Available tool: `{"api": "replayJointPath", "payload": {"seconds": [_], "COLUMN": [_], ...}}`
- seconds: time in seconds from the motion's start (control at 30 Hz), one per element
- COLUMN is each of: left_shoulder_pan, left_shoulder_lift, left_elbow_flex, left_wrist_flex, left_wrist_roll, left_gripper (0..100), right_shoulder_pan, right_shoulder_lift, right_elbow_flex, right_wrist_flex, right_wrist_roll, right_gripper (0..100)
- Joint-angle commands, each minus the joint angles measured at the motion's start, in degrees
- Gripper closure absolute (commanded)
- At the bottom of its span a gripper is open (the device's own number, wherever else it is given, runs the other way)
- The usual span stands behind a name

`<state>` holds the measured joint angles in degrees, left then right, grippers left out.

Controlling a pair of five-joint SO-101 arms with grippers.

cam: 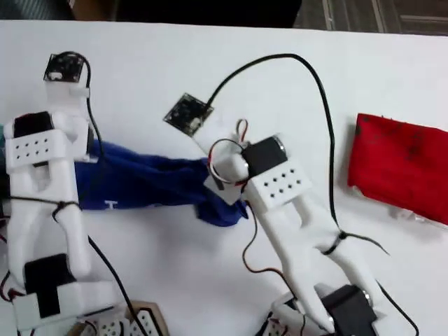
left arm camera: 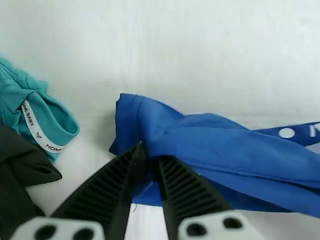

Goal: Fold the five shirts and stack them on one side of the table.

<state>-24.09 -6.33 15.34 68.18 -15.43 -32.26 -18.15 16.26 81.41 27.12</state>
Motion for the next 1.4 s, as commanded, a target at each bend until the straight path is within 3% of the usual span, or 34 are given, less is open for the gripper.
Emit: {"api": "replayJointPath", "payload": {"seconds": [0.0, 0.3, 0.67, 1.1, 1.37], "left_shoulder_pan": [-2.46, -5.19, -5.19, -5.27, -5.19], "left_shoulder_lift": [2.73, 10.02, 14.42, 14.15, 14.15], "left_elbow_flex": [-0.13, -6.73, -10.07, -10.15, -10.15], "left_wrist_flex": [-1.58, -1.23, -1.14, -0.7, -0.7], "left_wrist_roll": [-0.88, -0.88, -0.88, -0.88, -0.62], "left_gripper": [93, 87, 87, 87, 87], "right_shoulder_pan": [3.03, 7.52, -4.88, 9.01, 4.18], "right_shoulder_lift": [-6.99, -10.95, -10.86, -10.68, -10.95], "right_elbow_flex": [-1.85, 10.02, 18.73, 22.68, 22.68], "right_wrist_flex": [1.8, -1.27, -2.07, -8.92, -5.85], "right_wrist_roll": [0.53, 0.09, 0.53, 12.31, 12.04], "right_gripper": [74.8, 74.8, 77.0, 77.2, 77.2]}}
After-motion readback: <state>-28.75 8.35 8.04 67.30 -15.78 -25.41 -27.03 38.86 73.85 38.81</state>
